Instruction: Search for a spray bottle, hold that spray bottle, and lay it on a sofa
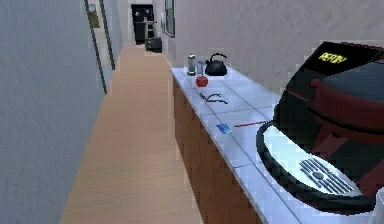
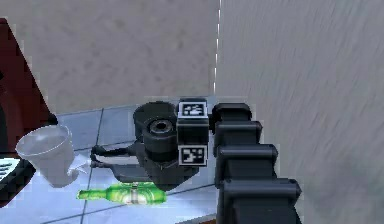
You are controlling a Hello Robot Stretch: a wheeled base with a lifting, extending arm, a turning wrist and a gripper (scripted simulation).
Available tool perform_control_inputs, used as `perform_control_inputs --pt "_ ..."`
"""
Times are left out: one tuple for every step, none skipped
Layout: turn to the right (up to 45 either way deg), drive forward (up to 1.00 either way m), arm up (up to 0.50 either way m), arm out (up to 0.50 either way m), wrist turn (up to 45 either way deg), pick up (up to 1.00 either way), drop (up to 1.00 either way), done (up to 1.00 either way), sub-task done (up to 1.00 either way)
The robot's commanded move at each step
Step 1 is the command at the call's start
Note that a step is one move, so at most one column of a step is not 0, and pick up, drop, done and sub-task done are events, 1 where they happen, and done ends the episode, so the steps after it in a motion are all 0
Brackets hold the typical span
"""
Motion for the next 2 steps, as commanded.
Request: perform_control_inputs --pt "0.0 0.0 0.0 0.0 18.0 0.0 0.0 0.0 0.0" --pt "0.0 0.0 -0.16 0.0 0.0 0.0 0.0 0.0 0.0"
